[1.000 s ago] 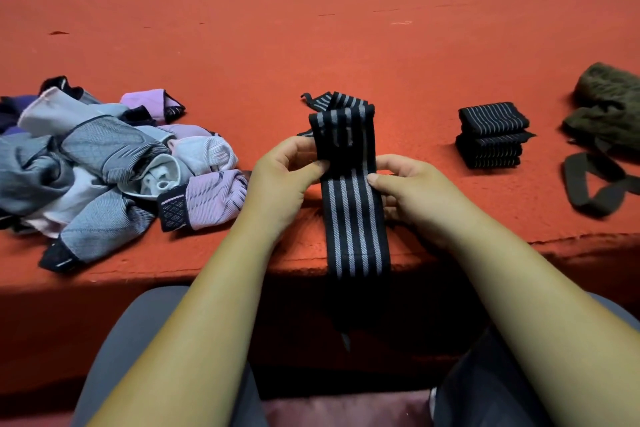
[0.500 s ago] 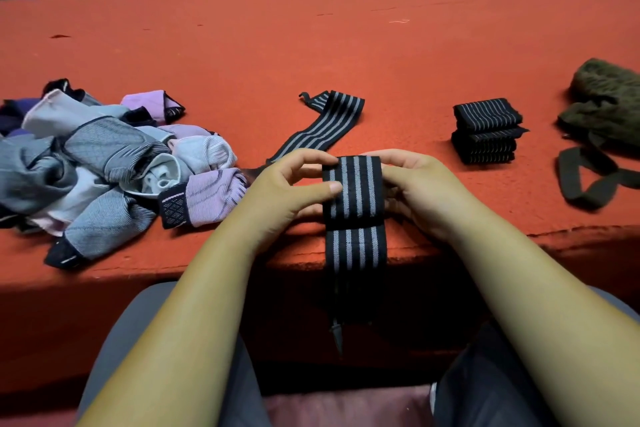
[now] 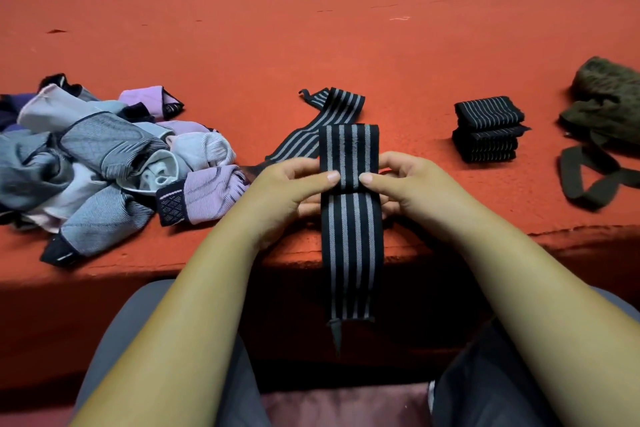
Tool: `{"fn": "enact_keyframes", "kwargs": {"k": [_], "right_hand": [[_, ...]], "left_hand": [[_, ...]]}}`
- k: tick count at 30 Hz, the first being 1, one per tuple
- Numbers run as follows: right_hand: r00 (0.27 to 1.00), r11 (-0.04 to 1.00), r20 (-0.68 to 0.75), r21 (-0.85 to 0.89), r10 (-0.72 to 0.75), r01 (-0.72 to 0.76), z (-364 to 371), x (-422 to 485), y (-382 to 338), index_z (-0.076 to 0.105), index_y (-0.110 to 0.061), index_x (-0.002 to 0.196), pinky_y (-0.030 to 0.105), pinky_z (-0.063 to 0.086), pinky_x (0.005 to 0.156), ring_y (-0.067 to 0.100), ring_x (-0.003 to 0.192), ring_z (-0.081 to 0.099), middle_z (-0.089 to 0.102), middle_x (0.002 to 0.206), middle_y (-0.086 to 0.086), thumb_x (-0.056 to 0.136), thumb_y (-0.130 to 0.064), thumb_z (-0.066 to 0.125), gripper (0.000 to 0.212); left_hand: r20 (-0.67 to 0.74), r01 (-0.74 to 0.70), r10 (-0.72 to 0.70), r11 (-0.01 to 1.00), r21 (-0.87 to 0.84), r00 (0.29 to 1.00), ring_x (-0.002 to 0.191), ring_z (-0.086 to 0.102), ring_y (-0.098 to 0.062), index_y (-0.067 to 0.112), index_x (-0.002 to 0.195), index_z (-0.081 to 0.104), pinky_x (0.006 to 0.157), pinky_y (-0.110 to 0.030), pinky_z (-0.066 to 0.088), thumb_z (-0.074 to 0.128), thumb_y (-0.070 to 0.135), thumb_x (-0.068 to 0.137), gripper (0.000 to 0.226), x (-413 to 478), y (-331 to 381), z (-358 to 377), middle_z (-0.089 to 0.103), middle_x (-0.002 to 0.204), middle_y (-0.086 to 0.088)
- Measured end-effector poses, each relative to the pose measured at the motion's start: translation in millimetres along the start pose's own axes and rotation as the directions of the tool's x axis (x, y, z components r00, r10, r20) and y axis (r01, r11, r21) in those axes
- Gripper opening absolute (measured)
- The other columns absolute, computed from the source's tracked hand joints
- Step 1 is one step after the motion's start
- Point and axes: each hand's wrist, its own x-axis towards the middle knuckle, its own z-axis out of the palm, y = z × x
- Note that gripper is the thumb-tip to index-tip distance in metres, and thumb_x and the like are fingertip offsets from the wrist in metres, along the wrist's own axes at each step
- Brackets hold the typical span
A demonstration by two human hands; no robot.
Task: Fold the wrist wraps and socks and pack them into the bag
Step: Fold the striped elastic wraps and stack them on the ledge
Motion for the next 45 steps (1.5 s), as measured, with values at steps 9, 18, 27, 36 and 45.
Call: {"fn": "enact_keyframes", "kwargs": {"k": [9, 18, 27, 36, 45], "right_hand": [[0.996, 0.987, 0.071, 0.153, 0.047, -0.058, 5.0, 2.2, 1.8, 0.074, -0.031, 0.128, 0.036, 0.055, 0.066, 0.027, 0.082, 0.059, 0.068, 0.094, 0.009, 0.11, -0.023, 0.059, 0.025], [0.998, 0.917, 0.042, 0.393, 0.054, -0.066, 1.5, 4.3, -3.9, 0.076, -0.005, 0.124, 0.041, 0.061, 0.096, 0.03, 0.105, 0.076, 0.077, 0.119, 0.019, 0.099, -0.003, 0.042, 0.042], [0.999, 0.984, 0.035, 0.178, -0.017, 0.01, 1.9, -0.6, 2.8, 0.064, -0.029, 0.142, 0.05, 0.061, 0.096, 0.037, 0.111, 0.076, 0.074, 0.123, 0.022, 0.103, -0.01, 0.067, 0.044], [0.998, 0.913, 0.017, -0.404, -0.055, 0.057, 4.5, -3.1, 5.0, 0.076, -0.022, 0.111, 0.042, 0.057, 0.077, 0.007, 0.071, 0.069, 0.079, 0.086, -0.006, 0.109, -0.04, 0.057, 0.026], [0.983, 0.923, -0.103, -0.369, -0.152, 0.104, 9.6, -1.7, 7.4, 0.072, -0.024, 0.111, 0.034, 0.05, 0.069, 0.001, 0.066, 0.062, 0.074, 0.081, -0.009, 0.108, -0.034, 0.061, 0.015]], "left_hand": [[-0.038, -0.029, 0.027, 0.998, -0.058, 0.999, 0.119, 0.072, -0.036, 0.002, 0.129, 0.07, 0.102, -0.043, 0.059, 0.068, -0.003, 0.097, 0.033, 3.6, -7.2, 1.7, 0.075, 0.126, -0.019], [-0.01, 0.147, -0.151, 0.977, -0.154, 0.989, 0.101, 0.076, -0.024, 0.004, 0.12, 0.074, 0.088, -0.034, 0.061, 0.055, 0.036, 0.11, 0.039, -3.3, 4.8, 0.4, 0.078, 0.112, -0.015], [-0.04, -0.012, 0.009, 0.997, -0.075, 0.999, 0.119, 0.073, -0.033, 0.0, 0.13, 0.069, 0.107, -0.048, 0.054, 0.072, 0.0, 0.095, 0.035, 0.3, -5.8, 3.6, 0.076, 0.125, -0.018], [-0.097, -0.113, 0.144, 0.956, 0.272, 0.985, 0.124, 0.069, -0.036, 0.024, 0.129, 0.073, 0.113, -0.059, 0.048, 0.065, 0.033, 0.1, 0.031, 1.6, -7.2, 7.7, 0.075, 0.124, -0.015], [0.093, -0.053, 0.039, 0.986, 0.158, 0.995, 0.087, 0.06, -0.027, 0.049, 0.154, 0.046, 0.078, -0.041, 0.054, 0.069, 0.005, 0.1, 0.074, -9.3, 4.7, 0.5, 0.074, 0.118, -0.021]]}}
